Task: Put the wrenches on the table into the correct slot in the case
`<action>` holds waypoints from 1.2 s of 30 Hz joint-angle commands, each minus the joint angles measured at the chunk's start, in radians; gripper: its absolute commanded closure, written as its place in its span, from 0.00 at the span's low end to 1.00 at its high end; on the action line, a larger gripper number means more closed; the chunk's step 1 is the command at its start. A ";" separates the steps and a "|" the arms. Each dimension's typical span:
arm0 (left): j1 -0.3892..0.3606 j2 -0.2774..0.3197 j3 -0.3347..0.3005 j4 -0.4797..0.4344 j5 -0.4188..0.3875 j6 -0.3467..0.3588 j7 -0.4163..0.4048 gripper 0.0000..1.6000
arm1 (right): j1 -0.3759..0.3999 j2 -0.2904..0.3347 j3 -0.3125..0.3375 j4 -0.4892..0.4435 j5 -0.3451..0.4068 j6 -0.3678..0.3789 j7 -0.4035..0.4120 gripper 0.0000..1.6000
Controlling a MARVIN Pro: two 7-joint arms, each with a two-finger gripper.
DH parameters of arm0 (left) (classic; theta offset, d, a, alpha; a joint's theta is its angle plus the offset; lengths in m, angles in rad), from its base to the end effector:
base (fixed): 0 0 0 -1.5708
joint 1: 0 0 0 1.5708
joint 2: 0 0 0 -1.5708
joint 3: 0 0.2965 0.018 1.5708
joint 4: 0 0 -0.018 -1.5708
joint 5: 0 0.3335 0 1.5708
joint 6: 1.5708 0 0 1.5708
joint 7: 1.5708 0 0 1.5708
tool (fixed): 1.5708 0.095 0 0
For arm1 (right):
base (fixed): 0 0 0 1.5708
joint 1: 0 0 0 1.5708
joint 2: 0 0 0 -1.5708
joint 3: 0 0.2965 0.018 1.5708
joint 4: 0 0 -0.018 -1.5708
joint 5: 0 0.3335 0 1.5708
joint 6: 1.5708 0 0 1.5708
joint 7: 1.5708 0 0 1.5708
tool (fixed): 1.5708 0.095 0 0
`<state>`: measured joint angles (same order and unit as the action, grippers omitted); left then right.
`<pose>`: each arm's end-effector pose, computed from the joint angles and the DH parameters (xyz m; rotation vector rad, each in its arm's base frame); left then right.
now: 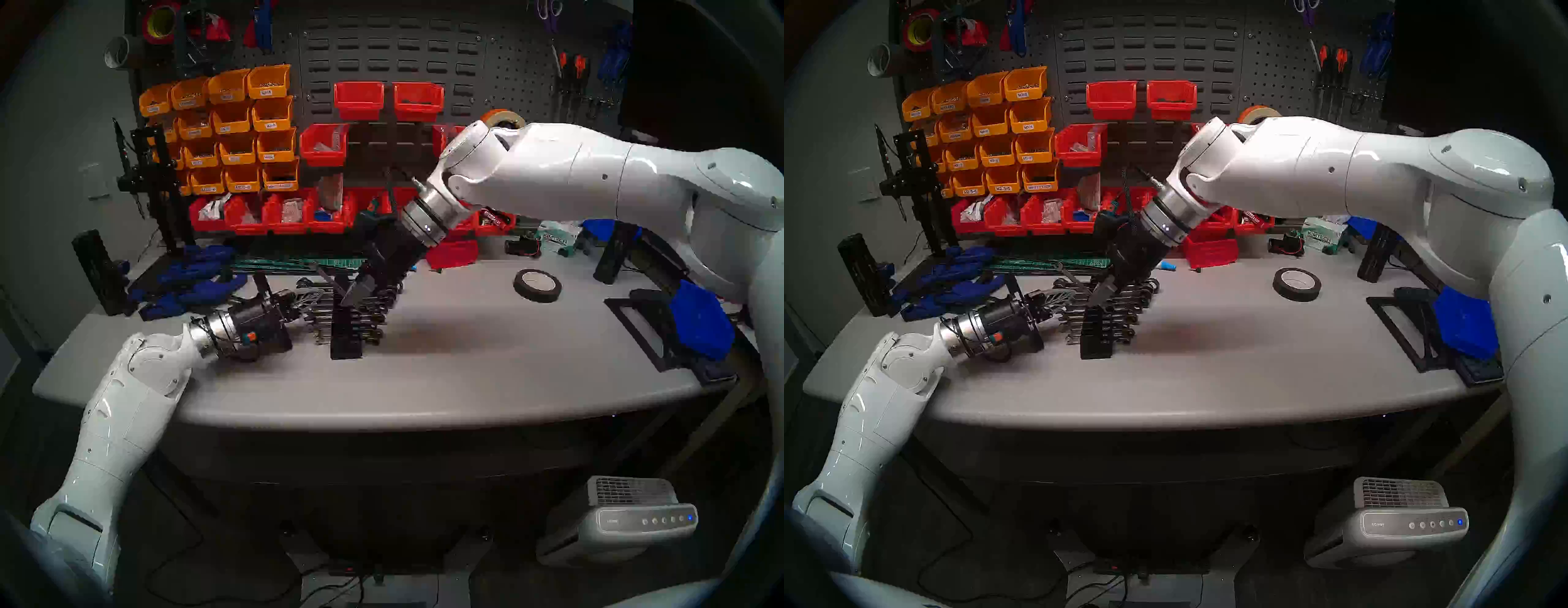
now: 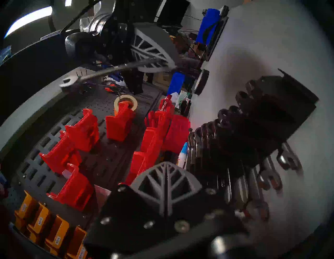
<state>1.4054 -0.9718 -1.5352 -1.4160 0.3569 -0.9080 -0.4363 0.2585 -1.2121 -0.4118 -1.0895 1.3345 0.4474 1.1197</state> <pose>0.4480 0.1207 -0.2405 -0.9572 1.7506 -2.1349 0.5336 0.1623 -0.0496 -1.7721 -1.6644 -0.4892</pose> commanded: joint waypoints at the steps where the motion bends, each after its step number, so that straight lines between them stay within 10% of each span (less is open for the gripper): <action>1: 0.015 0.002 -0.041 -0.007 -0.034 0.026 0.023 1.00 | 0.015 0.019 0.042 0.034 0.045 -0.004 0.022 1.00; 23: 0.105 0.039 -0.122 -0.206 -0.288 0.048 0.021 1.00 | -0.086 -0.010 0.029 0.172 0.086 -0.072 0.264 1.00; 24: 0.099 0.034 -0.119 -0.225 -0.315 0.072 0.022 0.95 | -0.084 -0.009 0.031 0.168 0.086 -0.072 0.258 1.00; 25: 0.096 0.039 -0.127 -0.264 -0.320 0.093 0.022 0.70 | -0.082 -0.010 0.030 0.168 0.086 -0.072 0.260 1.00; 36: 0.071 0.105 -0.157 -0.384 -0.405 0.173 -0.011 0.54 | -0.066 -0.012 0.033 0.176 0.084 -0.084 0.256 1.00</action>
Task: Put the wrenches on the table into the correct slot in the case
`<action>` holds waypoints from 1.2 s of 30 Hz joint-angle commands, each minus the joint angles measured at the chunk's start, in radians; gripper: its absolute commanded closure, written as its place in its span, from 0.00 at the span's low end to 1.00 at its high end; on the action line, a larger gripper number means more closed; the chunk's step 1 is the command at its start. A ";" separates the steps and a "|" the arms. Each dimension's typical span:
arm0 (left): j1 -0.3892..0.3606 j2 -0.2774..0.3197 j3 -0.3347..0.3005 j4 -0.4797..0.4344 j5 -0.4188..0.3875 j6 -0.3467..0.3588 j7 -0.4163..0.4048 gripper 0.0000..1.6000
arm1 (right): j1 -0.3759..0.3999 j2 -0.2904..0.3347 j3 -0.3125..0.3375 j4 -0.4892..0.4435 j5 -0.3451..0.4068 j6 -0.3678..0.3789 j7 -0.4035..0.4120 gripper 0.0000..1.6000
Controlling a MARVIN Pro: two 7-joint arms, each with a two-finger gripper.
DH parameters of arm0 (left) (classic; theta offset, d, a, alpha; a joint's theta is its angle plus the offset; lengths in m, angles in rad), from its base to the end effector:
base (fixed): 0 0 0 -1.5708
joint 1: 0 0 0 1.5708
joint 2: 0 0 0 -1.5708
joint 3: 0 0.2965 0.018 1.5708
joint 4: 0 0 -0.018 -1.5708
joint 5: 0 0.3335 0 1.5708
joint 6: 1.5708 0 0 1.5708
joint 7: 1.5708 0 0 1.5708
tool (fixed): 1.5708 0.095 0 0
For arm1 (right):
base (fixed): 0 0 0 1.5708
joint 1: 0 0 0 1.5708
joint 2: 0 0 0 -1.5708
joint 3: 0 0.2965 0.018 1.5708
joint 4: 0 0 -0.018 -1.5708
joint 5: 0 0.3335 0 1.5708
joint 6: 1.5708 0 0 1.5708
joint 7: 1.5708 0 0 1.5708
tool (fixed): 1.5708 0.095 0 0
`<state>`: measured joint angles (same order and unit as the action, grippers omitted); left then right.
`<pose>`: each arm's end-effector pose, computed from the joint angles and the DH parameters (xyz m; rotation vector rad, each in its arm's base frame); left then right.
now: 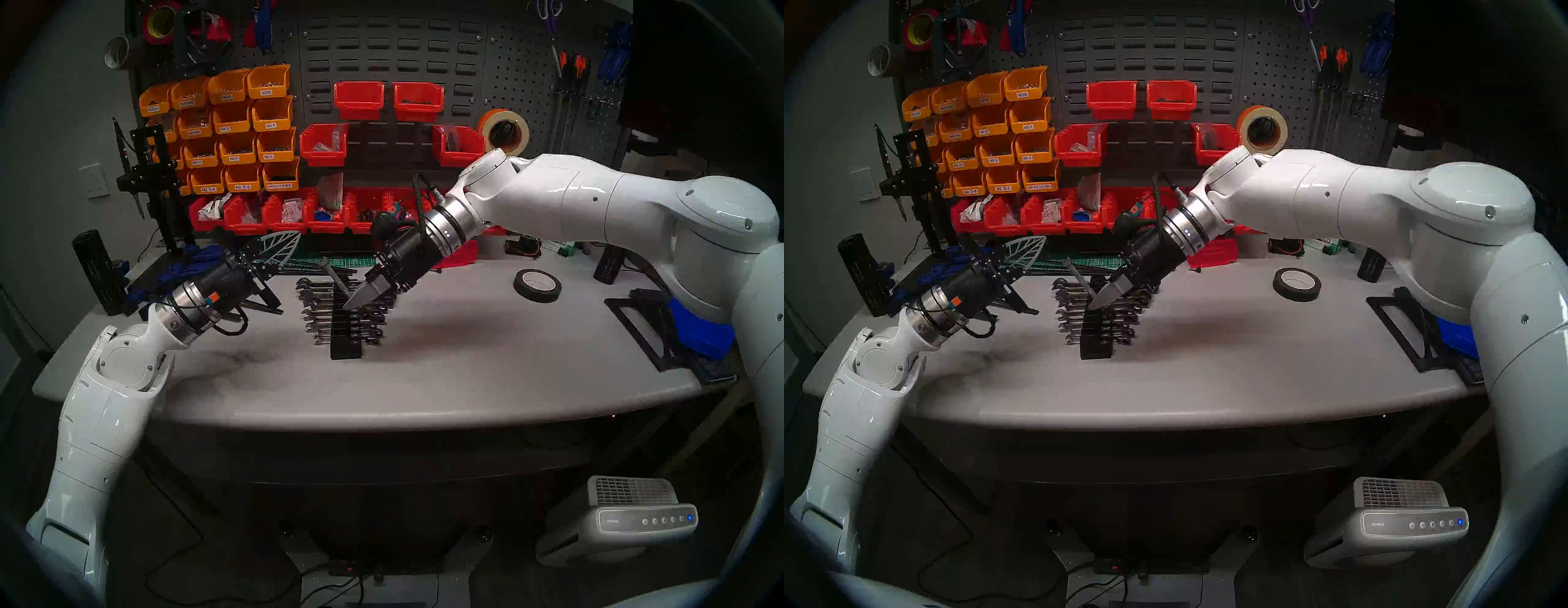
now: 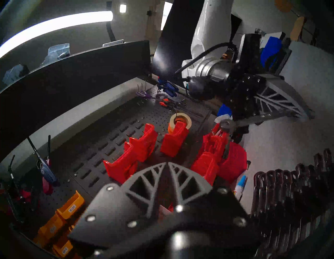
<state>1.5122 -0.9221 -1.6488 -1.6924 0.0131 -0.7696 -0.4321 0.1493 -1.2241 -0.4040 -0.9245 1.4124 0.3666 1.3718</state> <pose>0.4167 0.1182 -0.1464 -0.9016 1.4161 -2.4409 0.5441 0.1352 -0.0740 -1.5855 -1.4904 -0.3877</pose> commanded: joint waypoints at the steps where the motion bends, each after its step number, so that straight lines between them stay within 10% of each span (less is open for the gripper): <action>1: -0.023 0.066 -0.055 -0.135 -0.061 0.050 -0.020 0.50 | 0.042 -0.001 0.031 0.014 0.015 0.000 0.001 1.00; 5: -0.010 0.098 -0.087 -0.168 -0.061 0.108 -0.036 0.26 | 0.050 -0.006 0.041 0.014 0.021 -0.001 0.007 1.00; 10: -0.056 0.092 -0.090 -0.155 -0.056 0.189 -0.048 0.32 | 0.059 -0.008 0.045 0.013 0.018 -0.002 0.008 1.00; 14: -0.080 0.097 -0.076 -0.138 -0.034 0.221 -0.063 0.13 | 0.060 0.001 0.046 -0.001 0.020 -0.001 0.006 1.00; 36: -0.088 0.101 -0.069 -0.143 -0.031 0.257 -0.068 0.13 | 0.088 0.059 0.070 -0.062 0.027 -0.014 -0.037 1.00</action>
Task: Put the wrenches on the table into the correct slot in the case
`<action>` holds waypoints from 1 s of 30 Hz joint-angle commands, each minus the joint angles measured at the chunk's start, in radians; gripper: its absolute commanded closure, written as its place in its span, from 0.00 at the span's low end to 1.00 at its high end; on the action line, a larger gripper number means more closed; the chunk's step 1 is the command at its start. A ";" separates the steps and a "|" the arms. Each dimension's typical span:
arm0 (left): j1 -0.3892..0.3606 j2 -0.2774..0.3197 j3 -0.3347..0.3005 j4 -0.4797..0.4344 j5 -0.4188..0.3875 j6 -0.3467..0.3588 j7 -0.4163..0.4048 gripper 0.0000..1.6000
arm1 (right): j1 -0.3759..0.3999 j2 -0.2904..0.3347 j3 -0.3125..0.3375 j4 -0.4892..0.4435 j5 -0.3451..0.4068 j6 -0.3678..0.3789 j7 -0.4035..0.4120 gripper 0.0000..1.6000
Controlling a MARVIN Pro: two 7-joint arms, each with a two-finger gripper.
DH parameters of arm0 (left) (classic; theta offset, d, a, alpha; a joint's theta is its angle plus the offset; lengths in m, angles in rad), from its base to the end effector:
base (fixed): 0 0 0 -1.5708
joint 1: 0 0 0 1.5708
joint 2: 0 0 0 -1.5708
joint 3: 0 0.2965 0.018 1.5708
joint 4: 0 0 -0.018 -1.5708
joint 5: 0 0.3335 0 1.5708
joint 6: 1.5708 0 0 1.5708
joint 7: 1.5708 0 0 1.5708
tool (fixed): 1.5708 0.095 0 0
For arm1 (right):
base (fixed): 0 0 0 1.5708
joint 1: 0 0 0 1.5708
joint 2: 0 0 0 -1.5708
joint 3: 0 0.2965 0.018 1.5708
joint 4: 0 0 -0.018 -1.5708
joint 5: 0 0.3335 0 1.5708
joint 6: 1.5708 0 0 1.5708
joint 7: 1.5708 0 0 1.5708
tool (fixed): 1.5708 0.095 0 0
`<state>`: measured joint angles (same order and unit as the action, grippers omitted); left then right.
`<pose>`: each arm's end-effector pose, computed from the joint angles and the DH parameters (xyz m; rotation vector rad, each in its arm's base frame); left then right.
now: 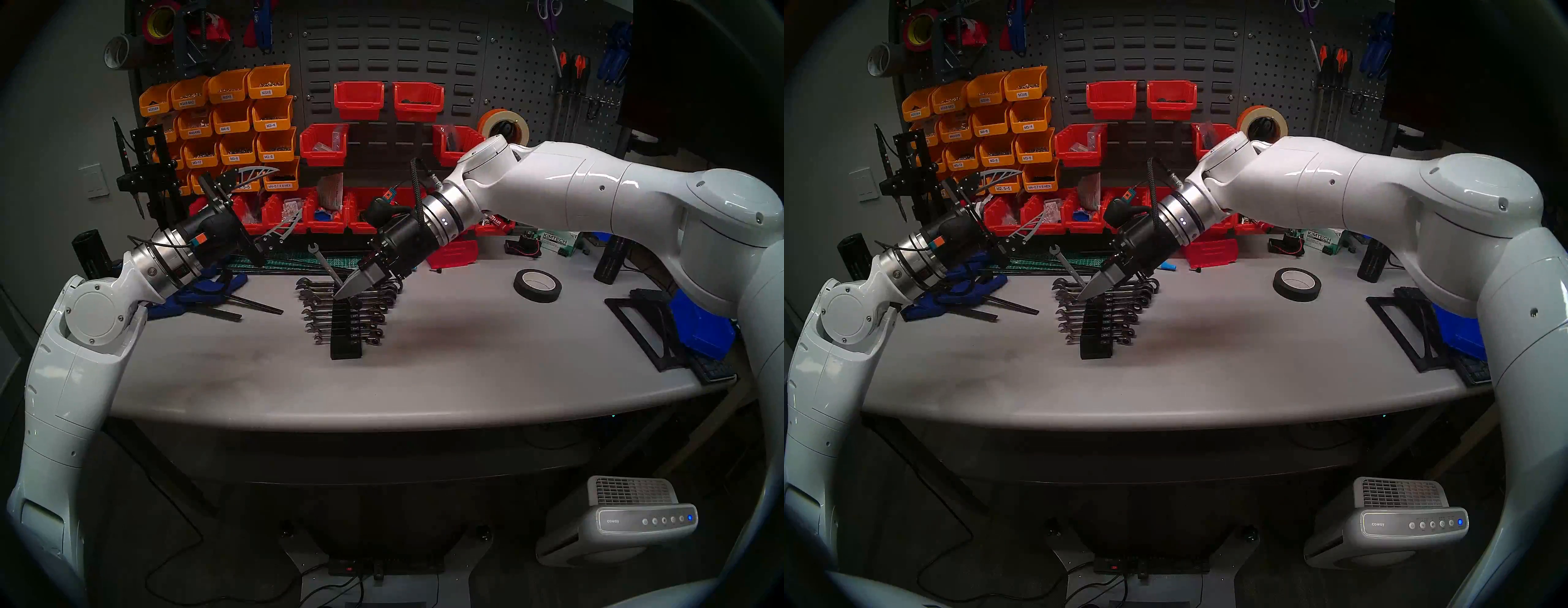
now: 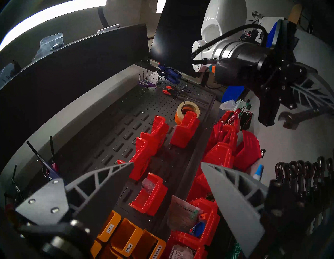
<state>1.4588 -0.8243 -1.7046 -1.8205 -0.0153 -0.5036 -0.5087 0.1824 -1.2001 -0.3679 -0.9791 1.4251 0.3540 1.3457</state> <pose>0.4195 0.1248 -0.0753 -0.9970 1.4653 -2.2668 0.5380 0.1420 -0.0491 -1.5347 -1.5166 -0.4495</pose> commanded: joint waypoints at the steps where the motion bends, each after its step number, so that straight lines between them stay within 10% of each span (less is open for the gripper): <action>1: -0.035 0.004 -0.013 -0.014 -0.003 -0.009 0.009 0.13 | 0.055 0.042 0.036 -0.012 0.019 0.002 -0.015 1.00; 18: -0.036 0.005 -0.011 -0.013 -0.003 -0.012 0.011 0.13 | 0.062 0.118 0.045 -0.109 0.038 0.000 -0.088 1.00; 19: -0.033 0.036 -0.013 -0.011 0.054 -0.056 -0.003 0.00 | 0.061 0.122 0.049 -0.111 0.044 0.000 -0.091 1.00; 23: -0.018 0.048 -0.027 -0.015 0.121 -0.115 0.007 0.15 | 0.059 0.126 0.054 -0.108 0.053 0.000 -0.092 1.00; 24: -0.013 0.055 -0.031 -0.017 0.142 -0.130 0.006 0.59 | 0.060 0.125 0.054 -0.107 0.052 0.000 -0.087 1.00; 26: -0.003 0.072 -0.037 -0.019 0.204 -0.167 0.002 0.69 | 0.056 0.128 0.058 -0.105 0.060 0.000 -0.088 1.00; 30: 0.014 0.069 -0.055 -0.023 0.323 -0.240 0.024 0.52 | 0.045 0.130 0.069 -0.099 0.089 0.008 -0.084 1.00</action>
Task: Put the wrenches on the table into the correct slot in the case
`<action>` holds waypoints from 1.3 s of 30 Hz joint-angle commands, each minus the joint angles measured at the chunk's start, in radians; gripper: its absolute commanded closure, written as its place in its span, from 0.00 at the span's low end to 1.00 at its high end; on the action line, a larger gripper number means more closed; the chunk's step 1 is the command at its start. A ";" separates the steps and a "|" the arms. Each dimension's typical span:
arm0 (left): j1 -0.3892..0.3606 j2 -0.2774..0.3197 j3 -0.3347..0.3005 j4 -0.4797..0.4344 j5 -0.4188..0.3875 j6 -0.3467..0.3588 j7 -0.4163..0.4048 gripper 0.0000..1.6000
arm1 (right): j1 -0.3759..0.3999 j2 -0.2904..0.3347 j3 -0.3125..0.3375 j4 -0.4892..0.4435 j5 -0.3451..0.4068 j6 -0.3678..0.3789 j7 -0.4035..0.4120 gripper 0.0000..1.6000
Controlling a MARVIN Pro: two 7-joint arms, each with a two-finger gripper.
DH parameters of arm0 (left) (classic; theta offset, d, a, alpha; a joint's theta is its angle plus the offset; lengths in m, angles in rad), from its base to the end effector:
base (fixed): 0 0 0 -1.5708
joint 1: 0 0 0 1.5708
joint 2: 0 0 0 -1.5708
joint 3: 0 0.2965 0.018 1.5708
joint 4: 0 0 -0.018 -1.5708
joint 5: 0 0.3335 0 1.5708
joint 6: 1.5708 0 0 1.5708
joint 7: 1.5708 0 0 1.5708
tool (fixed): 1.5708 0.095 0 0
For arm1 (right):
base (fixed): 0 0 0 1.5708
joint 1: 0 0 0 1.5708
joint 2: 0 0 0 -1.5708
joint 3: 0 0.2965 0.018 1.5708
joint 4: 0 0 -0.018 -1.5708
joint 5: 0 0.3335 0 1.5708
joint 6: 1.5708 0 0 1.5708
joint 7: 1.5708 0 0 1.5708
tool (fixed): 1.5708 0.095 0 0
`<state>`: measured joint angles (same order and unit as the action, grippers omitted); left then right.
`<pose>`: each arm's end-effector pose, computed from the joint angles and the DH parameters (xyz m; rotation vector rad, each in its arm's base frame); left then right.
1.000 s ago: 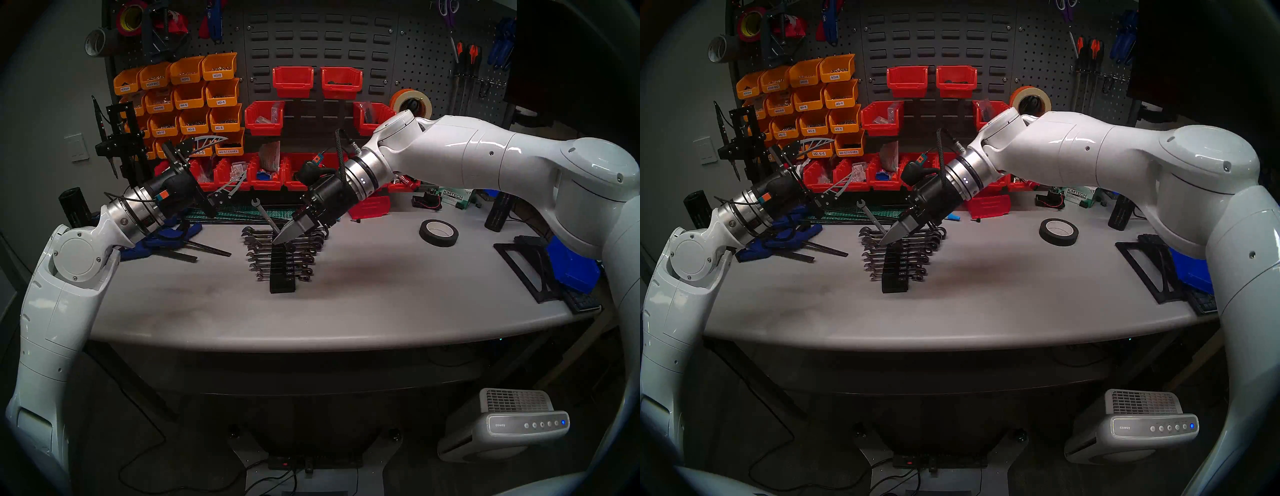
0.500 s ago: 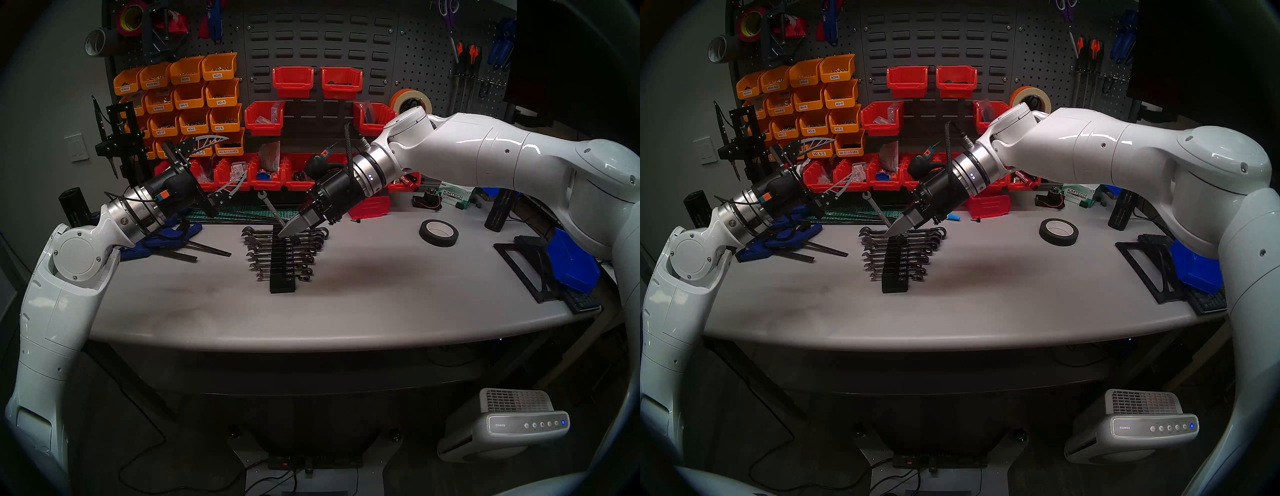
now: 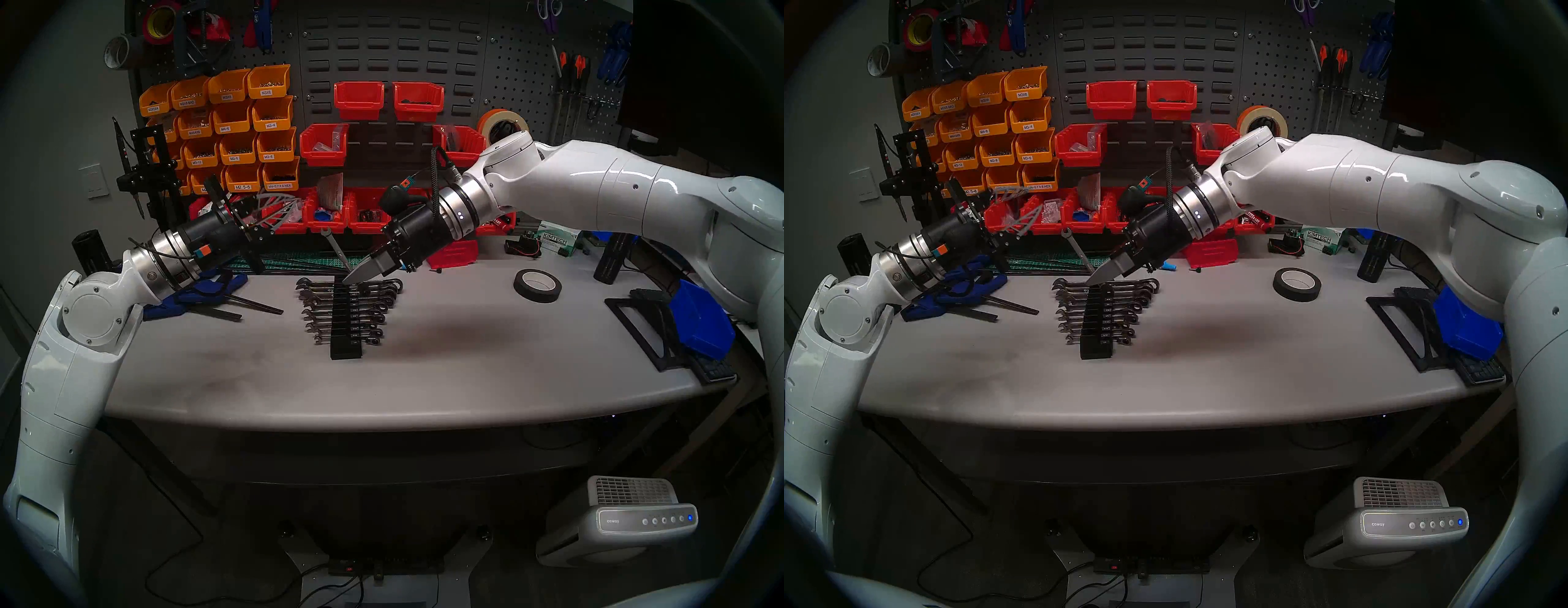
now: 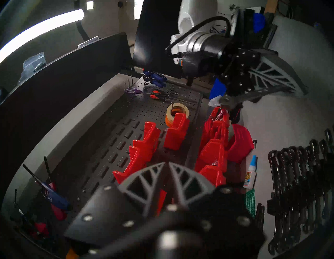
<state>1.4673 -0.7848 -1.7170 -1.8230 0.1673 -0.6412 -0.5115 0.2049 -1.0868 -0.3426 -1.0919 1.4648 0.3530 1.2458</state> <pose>0.4133 0.1266 -0.0776 -0.7835 1.6606 -2.0577 0.5330 0.1174 -0.0360 -1.5599 -1.4573 -0.5644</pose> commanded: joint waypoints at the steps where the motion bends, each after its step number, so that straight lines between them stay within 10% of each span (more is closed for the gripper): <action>1: 0.011 0.025 -0.048 -0.023 0.173 -0.120 0.034 0.51 | 0.019 0.015 0.045 0.016 0.055 0.012 0.015 1.00; 3: 0.016 0.007 -0.062 -0.027 0.234 -0.154 0.056 0.47 | 0.002 0.012 0.054 0.025 0.084 0.025 0.021 1.00; 7: 0.008 -0.028 -0.079 -0.030 0.357 -0.206 0.095 0.09 | -0.017 0.001 0.063 0.034 0.124 0.050 0.030 1.00; 24: -0.049 -0.174 -0.132 -0.027 0.708 -0.293 0.306 0.03 | -0.100 -0.016 0.068 0.030 0.286 0.202 0.035 1.00; 39: -0.008 -0.211 -0.176 -0.052 0.861 -0.319 0.462 0.02 | -0.128 -0.065 0.078 0.079 0.325 0.239 0.033 1.00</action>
<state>1.4567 -0.9849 -1.8607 -1.8391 1.0016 -0.9625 -0.1203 0.0613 -1.1225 -0.2994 -1.0356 1.7609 0.5871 1.2466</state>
